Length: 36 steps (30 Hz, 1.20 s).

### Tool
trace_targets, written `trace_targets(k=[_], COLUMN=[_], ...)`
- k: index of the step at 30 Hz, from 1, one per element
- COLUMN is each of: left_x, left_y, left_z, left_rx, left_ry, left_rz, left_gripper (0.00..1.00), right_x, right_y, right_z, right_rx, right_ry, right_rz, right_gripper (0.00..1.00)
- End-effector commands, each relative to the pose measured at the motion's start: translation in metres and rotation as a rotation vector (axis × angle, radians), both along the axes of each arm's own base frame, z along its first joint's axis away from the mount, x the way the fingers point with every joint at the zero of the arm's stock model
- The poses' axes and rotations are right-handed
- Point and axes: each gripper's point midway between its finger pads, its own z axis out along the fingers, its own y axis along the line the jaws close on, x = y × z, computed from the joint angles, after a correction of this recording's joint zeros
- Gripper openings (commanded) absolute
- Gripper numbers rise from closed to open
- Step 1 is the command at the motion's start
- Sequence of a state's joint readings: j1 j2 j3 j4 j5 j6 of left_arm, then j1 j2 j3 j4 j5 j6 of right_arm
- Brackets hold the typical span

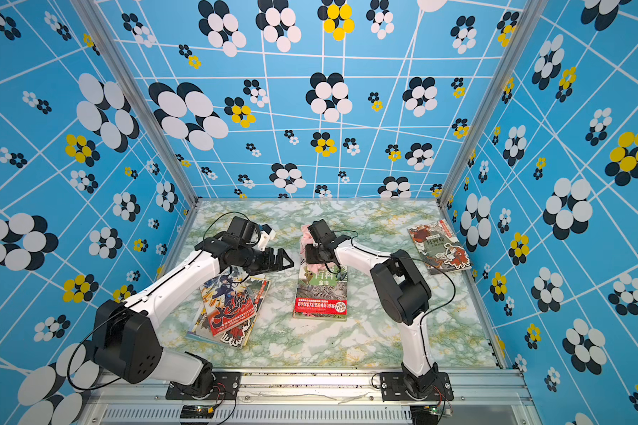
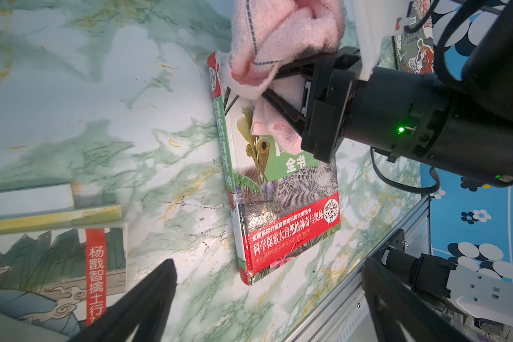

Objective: Wipe the cover of the book
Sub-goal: Wipe the dirt from the cover of the book.

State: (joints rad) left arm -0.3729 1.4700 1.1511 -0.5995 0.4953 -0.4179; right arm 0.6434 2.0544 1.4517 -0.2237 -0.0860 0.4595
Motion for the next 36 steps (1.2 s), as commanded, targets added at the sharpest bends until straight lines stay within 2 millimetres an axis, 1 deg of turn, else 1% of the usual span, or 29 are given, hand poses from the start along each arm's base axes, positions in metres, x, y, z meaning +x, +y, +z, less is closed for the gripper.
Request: trace_targets(k=[1,2,5,8,10,13,15,17,19,20,21,23,25,27,28,29,30,32,34,36], left_x=[-0.001,0.000,0.001,0.004,0.005,0.005,0.004,0.004,0.003,0.002,0.002,0.000,-0.002,-0.002,-0.002,-0.001,-0.001,0.000,0.000,-0.001], left_y=[0.008,0.008,0.009,0.010,0.010,0.005,-0.001,-0.009,-0.017,-0.020,-0.023,-0.030,-0.036,-0.037,-0.036,-0.034,-0.033,-0.034,-0.037,-0.040], left_z=[0.005,0.005,0.004,0.009,0.015,0.021,0.022,0.019,0.008,0.000,-0.007,-0.024,-0.040,-0.054,-0.062,-0.069,-0.074,-0.088,-0.099,-0.108], left_rx=[0.012,0.012,0.005,-0.014,-0.040,-0.102,-0.149,-0.186,-0.183,-0.178,-0.186,-0.203,-0.204,-0.174,-0.150,-0.130,-0.117,-0.110,-0.119,-0.137], left_ry=[-0.028,-0.026,-0.016,-0.036,-0.046,-0.036,-0.015,-0.009,-0.011,-0.001,0.018,0.055,0.080,0.089,0.085,0.069,0.052,0.036,0.034,0.036], left_rz=[0.012,0.016,0.027,0.049,0.073,0.110,0.143,0.174,0.194,0.203,0.208,0.208,0.196,0.192,0.198,0.199,0.200,0.196,0.188,0.175], left_gripper=[0.99,0.99,0.99,0.99,0.99,0.99,0.99,0.99,0.99,0.99,0.99,0.99,0.99,0.99,0.99,0.99,0.99,0.99,0.99,0.99], right_x=[-0.047,-0.059,-0.108,-0.159,-0.190,-0.226,-0.243,-0.252,-0.252,-0.248,-0.239,-0.217,-0.191,-0.172,-0.165,-0.157,-0.152,-0.140,-0.132,-0.127], right_y=[0.027,0.030,0.031,0.022,0.010,-0.012,-0.019,-0.027,-0.045,-0.055,-0.073,-0.112,-0.155,-0.189,-0.199,-0.204,-0.204,-0.196,-0.186,-0.180], right_z=[-0.028,-0.031,-0.042,-0.049,-0.053,-0.052,-0.046,-0.037,-0.029,-0.025,-0.022,-0.017,-0.014,-0.011,-0.011,-0.011,-0.012,-0.015,-0.020,-0.025], right_rx=[0.072,0.088,0.148,0.190,0.221,0.242,0.288,0.313,0.264,0.224,0.167,0.083,0.025,-0.015,-0.026,-0.022,-0.011,0.019,0.052,0.065], right_ry=[0.155,0.183,0.281,0.371,0.430,0.469,0.498,0.490,0.438,0.403,0.361,0.304,0.255,0.210,0.195,0.182,0.179,0.181,0.198,0.212], right_rz=[0.090,0.104,0.152,0.184,0.176,0.152,0.151,0.152,0.146,0.130,0.090,-0.035,-0.191,-0.318,-0.360,-0.388,-0.396,-0.393,-0.379,-0.371], right_gripper=[0.00,0.00,0.00,0.00,0.00,0.00,0.00,0.00,0.00,0.00,0.00,0.00,0.00,0.00,0.00,0.00,0.00,0.00,0.00,0.00])
